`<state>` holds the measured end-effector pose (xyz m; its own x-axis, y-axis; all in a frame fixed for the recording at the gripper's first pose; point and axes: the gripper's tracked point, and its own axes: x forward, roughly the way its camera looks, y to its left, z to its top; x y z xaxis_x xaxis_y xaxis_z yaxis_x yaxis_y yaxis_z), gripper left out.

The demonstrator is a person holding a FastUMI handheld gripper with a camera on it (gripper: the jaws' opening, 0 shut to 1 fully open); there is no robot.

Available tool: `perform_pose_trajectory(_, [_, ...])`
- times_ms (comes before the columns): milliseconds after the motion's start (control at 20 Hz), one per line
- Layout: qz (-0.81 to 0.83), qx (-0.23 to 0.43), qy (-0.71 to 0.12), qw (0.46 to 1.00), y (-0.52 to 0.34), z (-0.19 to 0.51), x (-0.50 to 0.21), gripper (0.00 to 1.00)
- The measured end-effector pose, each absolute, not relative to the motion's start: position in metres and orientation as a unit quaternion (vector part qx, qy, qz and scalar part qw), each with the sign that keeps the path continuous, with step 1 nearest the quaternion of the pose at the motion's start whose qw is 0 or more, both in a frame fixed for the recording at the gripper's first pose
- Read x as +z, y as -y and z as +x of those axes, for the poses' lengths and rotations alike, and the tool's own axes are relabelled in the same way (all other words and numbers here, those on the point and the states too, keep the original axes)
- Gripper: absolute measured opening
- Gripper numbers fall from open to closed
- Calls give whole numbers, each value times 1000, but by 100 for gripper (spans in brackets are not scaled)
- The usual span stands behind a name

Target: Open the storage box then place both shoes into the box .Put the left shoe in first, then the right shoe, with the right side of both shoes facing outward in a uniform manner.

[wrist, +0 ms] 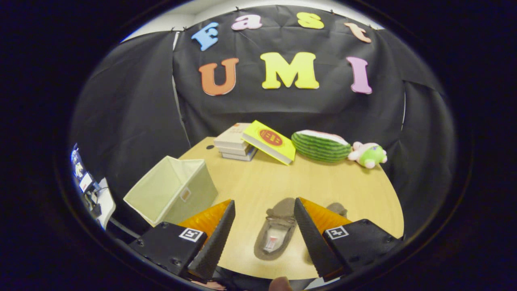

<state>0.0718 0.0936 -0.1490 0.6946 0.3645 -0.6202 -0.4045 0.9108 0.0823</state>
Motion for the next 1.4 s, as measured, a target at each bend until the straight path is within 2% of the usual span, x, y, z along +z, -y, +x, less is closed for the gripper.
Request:
perform_pose_trajectory(550, [7,155,-551,820,-51,87,-295,94])
perform_pose_trajectory(750, [35,146,-585,797,-55,97,-321,91])
perform_pose_trajectory(900, [63,136,-603,784,-56,104,-336,76])
perform_pose_trajectory(1150, [94,138,-617,769,-65,104,-341,35])
perform_pose_trajectory(1200, [90,137,-616,771,-64,104,-341,34])
perform_pose_trajectory(1400, [90,131,-608,778,-60,105,-339,17])
